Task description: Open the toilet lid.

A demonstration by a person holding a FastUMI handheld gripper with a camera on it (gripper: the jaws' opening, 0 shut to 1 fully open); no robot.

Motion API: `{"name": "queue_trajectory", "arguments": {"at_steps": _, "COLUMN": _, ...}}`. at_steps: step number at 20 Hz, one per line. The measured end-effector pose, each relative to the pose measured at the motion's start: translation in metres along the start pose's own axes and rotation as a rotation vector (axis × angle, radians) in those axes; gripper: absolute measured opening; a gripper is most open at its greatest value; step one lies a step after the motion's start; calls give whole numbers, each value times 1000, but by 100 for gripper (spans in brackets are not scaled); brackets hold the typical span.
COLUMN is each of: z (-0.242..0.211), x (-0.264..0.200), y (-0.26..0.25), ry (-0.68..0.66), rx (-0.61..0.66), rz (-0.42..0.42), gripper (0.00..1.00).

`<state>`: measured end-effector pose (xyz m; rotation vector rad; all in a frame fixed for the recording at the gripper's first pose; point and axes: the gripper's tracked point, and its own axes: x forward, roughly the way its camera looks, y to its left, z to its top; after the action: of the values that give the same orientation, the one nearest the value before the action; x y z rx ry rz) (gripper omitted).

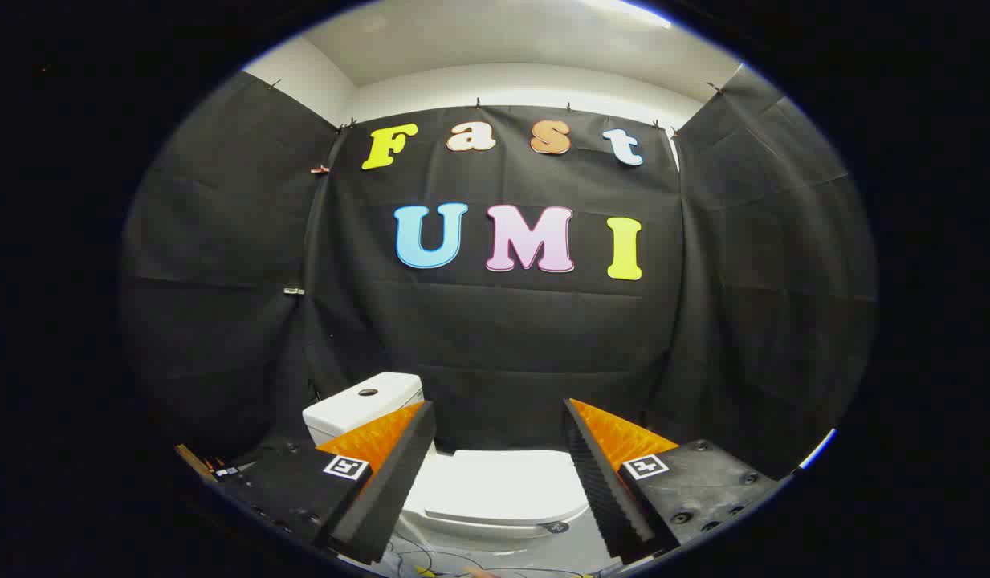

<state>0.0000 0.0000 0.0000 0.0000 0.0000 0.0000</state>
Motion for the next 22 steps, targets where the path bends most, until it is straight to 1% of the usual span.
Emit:
{"name": "queue_trajectory", "arguments": {"at_steps": 8, "z": -5, "x": 0, "y": -6, "ry": 19, "rx": 12, "rz": -13, "gripper": 99}}
{"name": "queue_trajectory", "arguments": {"at_steps": 12, "z": -6, "x": -1, "y": -4, "ry": 24, "rx": -18, "rz": -18, "gripper": 99}}
{"name": "queue_trajectory", "arguments": {"at_steps": 22, "z": -5, "x": -5, "y": -7, "ry": 13, "rx": -26, "rz": -7, "gripper": 99}}
